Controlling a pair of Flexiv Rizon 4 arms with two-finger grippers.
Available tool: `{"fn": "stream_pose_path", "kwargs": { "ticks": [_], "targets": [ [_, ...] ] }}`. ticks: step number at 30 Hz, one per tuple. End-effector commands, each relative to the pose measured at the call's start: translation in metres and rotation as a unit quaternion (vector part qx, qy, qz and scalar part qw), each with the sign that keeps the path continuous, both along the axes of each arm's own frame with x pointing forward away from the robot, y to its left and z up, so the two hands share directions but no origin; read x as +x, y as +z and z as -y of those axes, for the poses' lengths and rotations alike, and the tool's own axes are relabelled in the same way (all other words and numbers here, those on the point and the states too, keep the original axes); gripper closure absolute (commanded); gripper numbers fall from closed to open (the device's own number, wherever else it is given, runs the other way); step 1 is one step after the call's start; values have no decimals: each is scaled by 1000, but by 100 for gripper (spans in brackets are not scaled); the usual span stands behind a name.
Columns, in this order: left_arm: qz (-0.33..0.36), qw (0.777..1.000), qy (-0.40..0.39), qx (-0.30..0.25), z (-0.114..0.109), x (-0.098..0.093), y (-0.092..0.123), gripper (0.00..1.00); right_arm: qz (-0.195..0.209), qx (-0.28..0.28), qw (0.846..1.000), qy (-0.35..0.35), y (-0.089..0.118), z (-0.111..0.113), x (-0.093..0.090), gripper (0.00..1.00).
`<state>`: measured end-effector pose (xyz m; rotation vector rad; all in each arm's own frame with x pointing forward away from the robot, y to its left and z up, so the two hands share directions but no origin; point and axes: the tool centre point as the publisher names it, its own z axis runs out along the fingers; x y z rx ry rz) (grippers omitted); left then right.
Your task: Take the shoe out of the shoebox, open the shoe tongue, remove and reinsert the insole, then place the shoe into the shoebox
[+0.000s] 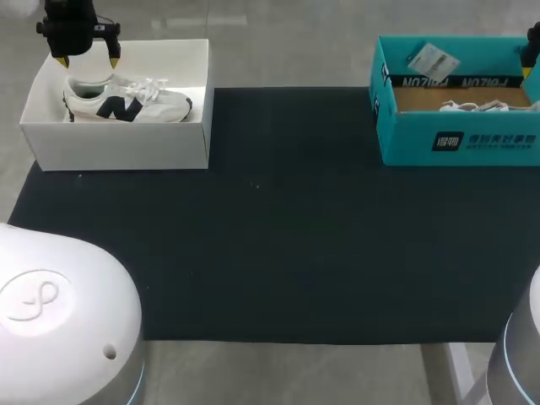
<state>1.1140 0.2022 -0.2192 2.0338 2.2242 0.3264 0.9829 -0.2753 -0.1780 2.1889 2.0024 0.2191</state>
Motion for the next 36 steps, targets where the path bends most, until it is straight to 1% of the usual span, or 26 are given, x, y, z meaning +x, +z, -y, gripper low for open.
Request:
{"fn": "stream_pose_path", "kwargs": {
  "ticks": [1, 5, 8, 12, 17, 21, 27, 36],
  "targets": [
    [-30, 999, 8, -5, -6, 34, -18, 0, 0, 0, 1000, 0, 0, 0, 0, 0],
    [-42, 999, 7, 1, -13, 45, -29, 0, 0, 0, 1000, 0, 0, 0, 0, 0],
    [-43, 999, 24, 15, -21, 53, -36, 0, 0, 0, 1000, 0, 0, 0, 0, 0],
    [-50, 998, 28, 10, -31, 60, -44, 0, 0, 0, 1000, 0, 0, 0, 0, 0],
    [-66, 997, 23, -11, -42, 67, -53, 0, 0, 0, 1000, 0, 0, 0, 0, 0],
    [-71, 997, 25, -2, -52, 73, -59, 0, 0, 0, 1000, 0, 0, 0, 0, 0],
    [-77, 997, 11, -9, -60, 74, -59, 0, 0, 0, 1000, 0, 0, 0, 0, 0],
    [-93, 996, 8, -11, -79, 77, -71, 0, 0, 0, 1000, 0, 0, 0, 0, 0]
  ]
}}
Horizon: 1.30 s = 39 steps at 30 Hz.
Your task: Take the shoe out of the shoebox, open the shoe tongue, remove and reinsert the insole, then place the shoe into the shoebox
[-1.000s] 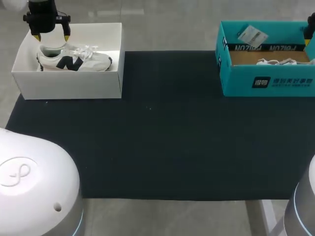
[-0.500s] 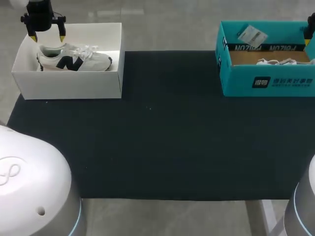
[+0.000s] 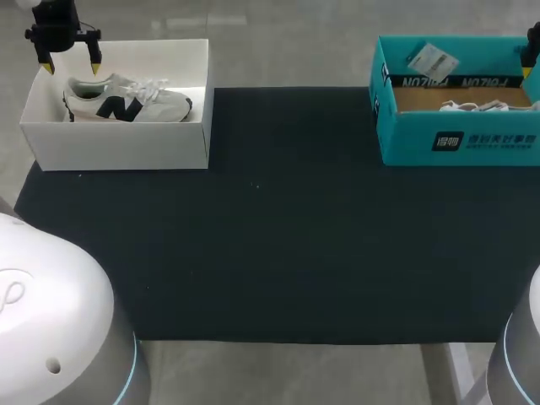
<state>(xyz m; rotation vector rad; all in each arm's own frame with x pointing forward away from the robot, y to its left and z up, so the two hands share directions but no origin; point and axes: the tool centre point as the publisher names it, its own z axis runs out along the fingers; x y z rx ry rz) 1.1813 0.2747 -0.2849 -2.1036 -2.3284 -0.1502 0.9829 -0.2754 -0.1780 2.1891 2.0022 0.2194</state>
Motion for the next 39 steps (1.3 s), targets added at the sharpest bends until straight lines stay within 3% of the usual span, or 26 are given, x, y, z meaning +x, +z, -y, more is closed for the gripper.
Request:
{"fn": "stream_pose_path", "kwargs": {
  "ticks": [1, 2, 4, 6, 8, 14, 20, 39],
  "targets": [
    [-10, 1000, -1, -5, -8, 10, -7, 0, 0, 0, 1000, 0, 0, 0, 0, 0],
    [-9, 1000, -2, -5, -9, 10, -8, 15, 0, 0, 1000, 0, 0, 0, 0, 0],
    [-9, 1000, -2, -4, -11, 11, -11, 24, 0, 0, 1000, 0, 0, 0, 0, 0],
    [-8, 1000, 0, -16, -14, 13, -13, 45, 0, 0, 1000, 0, 0, 0, 0, 0],
    [-12, 1000, 1, -19, -16, 14, -16, 53, 0, 0, 1000, 0, 0, 0, 0, 0],
    [-14, 1000, -4, -22, -27, 21, -24, 52, 0, 0, 1000, 0, 0, 0, 0, 0],
    [-19, 1000, -9, -15, -34, 28, -30, 63, 0, 0, 1000, 0, 0, 0, 0, 0],
    [-22, 998, -47, -31, -40, 45, -52, 54, 0, 0, 1000, 0, 0, 0, 0, 0]
  ]
}}
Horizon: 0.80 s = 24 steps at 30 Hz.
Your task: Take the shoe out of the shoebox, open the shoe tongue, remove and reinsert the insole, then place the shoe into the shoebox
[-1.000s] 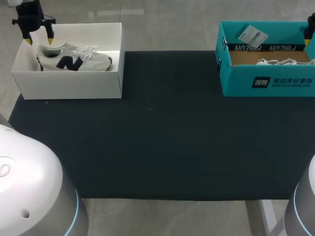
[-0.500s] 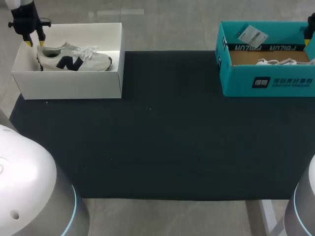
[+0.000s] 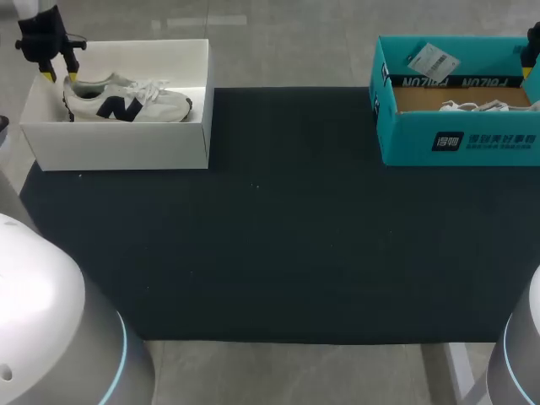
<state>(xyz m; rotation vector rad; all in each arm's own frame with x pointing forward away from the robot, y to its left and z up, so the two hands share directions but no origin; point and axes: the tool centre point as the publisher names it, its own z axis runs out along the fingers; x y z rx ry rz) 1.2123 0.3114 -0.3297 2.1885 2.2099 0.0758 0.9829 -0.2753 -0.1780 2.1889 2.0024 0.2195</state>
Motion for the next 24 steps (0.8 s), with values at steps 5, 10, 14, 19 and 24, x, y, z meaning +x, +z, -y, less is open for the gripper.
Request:
{"fn": "stream_pose_path", "kwargs": {
  "ticks": [5, 10, 14, 19, 24],
  "targets": [
    [-14, 1000, -5, -12, -4, 16, -17, 52, 0, 0, 1000, 0, 0, 0, 0, 0],
    [-18, 1000, -6, -20, -8, 17, -27, 53, 0, 0, 1000, 0, 0, 0, 0, 0],
    [-21, 1000, -5, -20, -9, 17, -36, 55, 0, 0, 1000, 0, 0, 0, 0, 0],
    [-29, 999, -5, -22, -9, 16, -46, 56, 0, 0, 1000, 0, 0, 0, 0, 0],
    [-38, 999, -9, -27, -6, 17, -58, 53, 0, 0, 1000, 0, 0, 0, 0, 0]
  ]
}}
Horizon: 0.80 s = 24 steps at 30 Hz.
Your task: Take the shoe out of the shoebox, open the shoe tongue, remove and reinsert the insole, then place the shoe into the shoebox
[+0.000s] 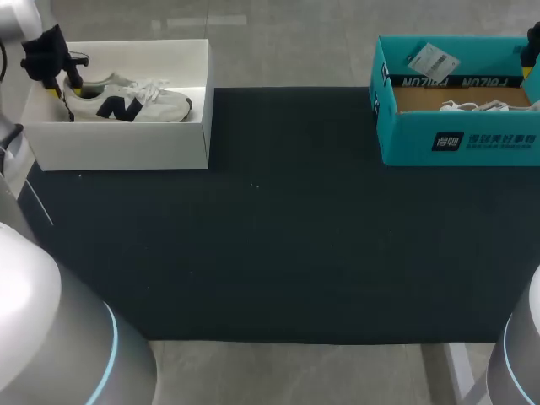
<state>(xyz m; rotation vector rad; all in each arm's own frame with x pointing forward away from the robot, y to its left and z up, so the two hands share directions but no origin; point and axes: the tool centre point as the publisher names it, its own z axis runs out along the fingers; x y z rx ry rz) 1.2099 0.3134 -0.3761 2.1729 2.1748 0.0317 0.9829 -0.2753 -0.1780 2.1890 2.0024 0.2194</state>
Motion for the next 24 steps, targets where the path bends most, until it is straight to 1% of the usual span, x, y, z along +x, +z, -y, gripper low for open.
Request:
{"fn": "stream_pose_path", "kwargs": {
  "ticks": [1, 4, 8, 9, 10, 11, 12, 13, 14, 18, 24],
  "targets": [
    [-42, 999, -6, -7, -4, 19, -12, 53, 0, 0, 1000, 0, 0, 0, 0, 0],
    [-48, 999, 0, -8, -4, 20, -16, 56, 0, 0, 1000, 0, 0, 0, 0, 0],
    [-52, 999, -1, -6, -5, 19, -18, 64, 0, 0, 1000, 0, 0, 0, 0, 0],
    [-52, 999, -2, -6, -4, 18, -18, 70, 0, 0, 1000, 0, 0, 0, 0, 0],
    [-52, 999, -3, -8, -4, 18, -18, 73, 0, 0, 1000, 0, 0, 0, 0, 0],
    [-53, 999, -3, -7, -5, 17, -18, 80, 0, 0, 1000, 0, 0, 0, 0, 0],
    [-53, 999, -4, -7, -5, 17, -18, 85, 0, 0, 1000, 0, 0, 0, 0, 0],
    [-53, 999, -3, -6, -5, 16, -17, 88, 0, 0, 1000, 0, 0, 0, 0, 0],
    [-54, 999, -4, -5, -5, 15, -17, 99, 0, 0, 1000, 0, 0, 0, 0, 0],
    [-52, 999, -10, -5, -4, 12, -11, 100, 0, 0, 1000, 0, 0, 0, 0, 0],
    [-32, 999, -9, -1, -1, 11, 13, 100, 0, 0, 1000, 0, 0, 0, 0, 0]
  ]
}}
